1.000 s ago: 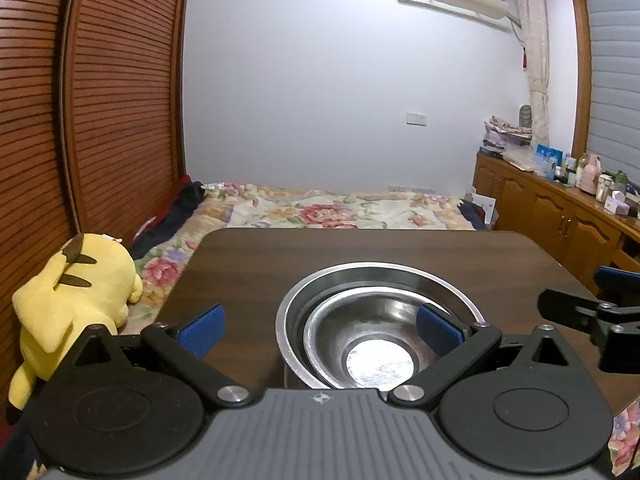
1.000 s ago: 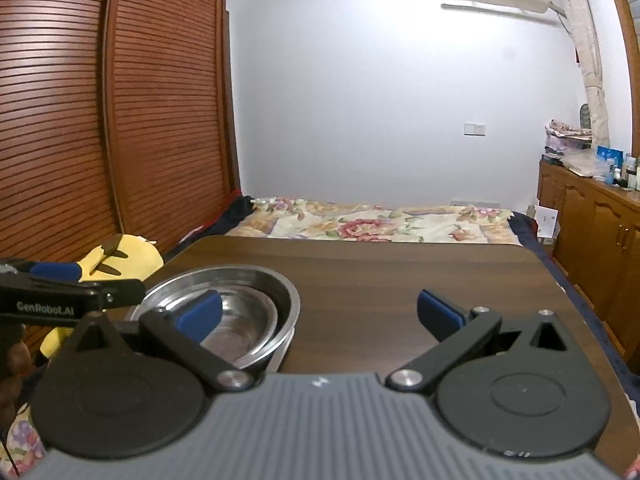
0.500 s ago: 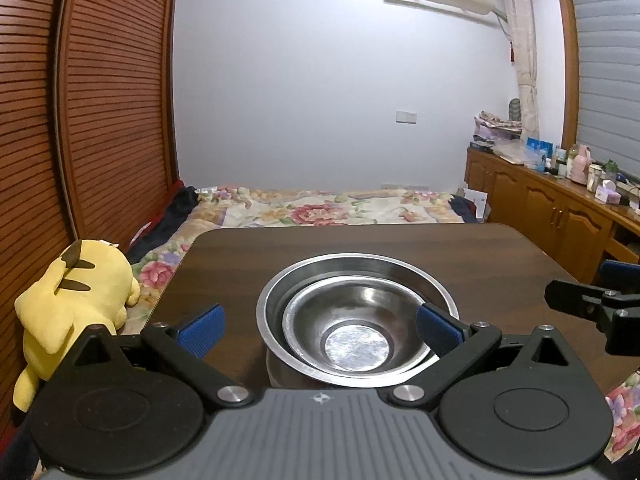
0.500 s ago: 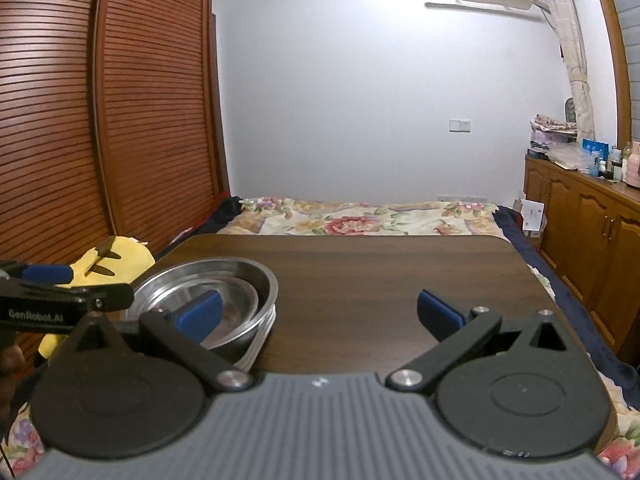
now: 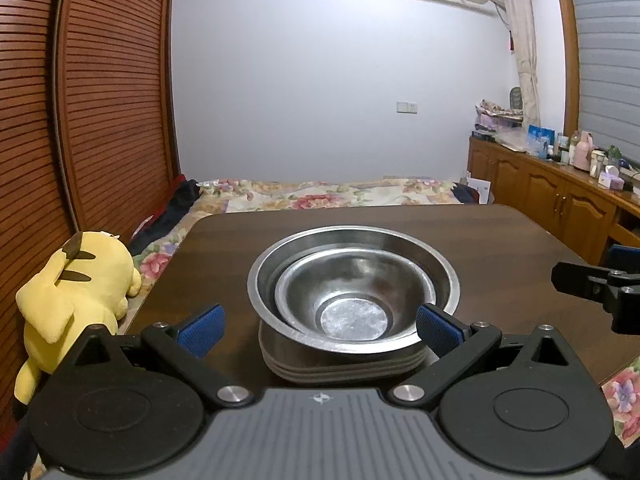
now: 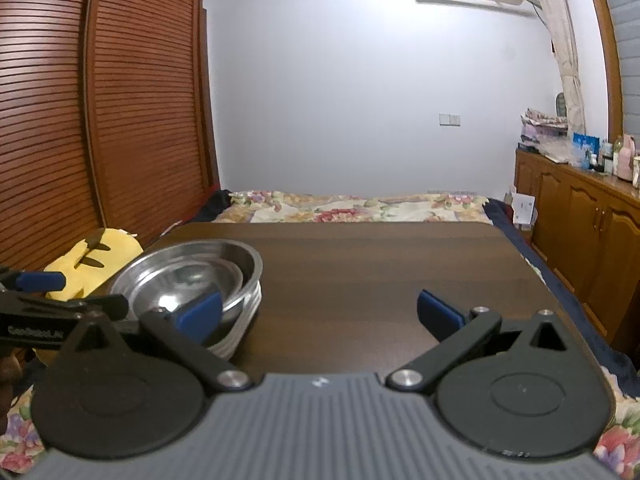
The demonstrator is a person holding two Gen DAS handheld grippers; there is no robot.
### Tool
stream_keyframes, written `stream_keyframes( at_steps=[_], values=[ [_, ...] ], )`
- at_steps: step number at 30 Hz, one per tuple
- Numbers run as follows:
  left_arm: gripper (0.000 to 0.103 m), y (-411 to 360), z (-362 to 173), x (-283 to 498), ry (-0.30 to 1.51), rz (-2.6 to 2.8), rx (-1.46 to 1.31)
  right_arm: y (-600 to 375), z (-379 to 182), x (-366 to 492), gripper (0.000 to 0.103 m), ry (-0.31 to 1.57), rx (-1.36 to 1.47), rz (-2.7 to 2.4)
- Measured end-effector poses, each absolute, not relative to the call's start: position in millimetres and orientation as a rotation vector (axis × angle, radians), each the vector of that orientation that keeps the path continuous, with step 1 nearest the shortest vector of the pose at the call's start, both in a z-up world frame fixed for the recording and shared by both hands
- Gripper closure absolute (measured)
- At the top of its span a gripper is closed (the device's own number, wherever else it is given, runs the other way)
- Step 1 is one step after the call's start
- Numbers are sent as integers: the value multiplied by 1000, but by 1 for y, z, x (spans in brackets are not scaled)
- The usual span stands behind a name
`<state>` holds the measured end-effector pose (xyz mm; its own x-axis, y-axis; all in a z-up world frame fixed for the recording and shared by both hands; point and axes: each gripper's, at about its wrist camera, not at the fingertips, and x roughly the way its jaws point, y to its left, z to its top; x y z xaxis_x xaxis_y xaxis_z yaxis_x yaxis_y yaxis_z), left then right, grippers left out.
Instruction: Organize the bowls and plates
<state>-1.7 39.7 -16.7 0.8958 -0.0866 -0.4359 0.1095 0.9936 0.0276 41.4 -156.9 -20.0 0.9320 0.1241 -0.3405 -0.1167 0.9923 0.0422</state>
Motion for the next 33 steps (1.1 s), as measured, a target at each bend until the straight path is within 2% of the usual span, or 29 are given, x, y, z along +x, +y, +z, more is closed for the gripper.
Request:
stream_keyframes(
  at_steps=[33],
  values=[
    [0,45,-20,-2,457,-94,29,-164,-25,39,0,369,26,111]
  ],
)
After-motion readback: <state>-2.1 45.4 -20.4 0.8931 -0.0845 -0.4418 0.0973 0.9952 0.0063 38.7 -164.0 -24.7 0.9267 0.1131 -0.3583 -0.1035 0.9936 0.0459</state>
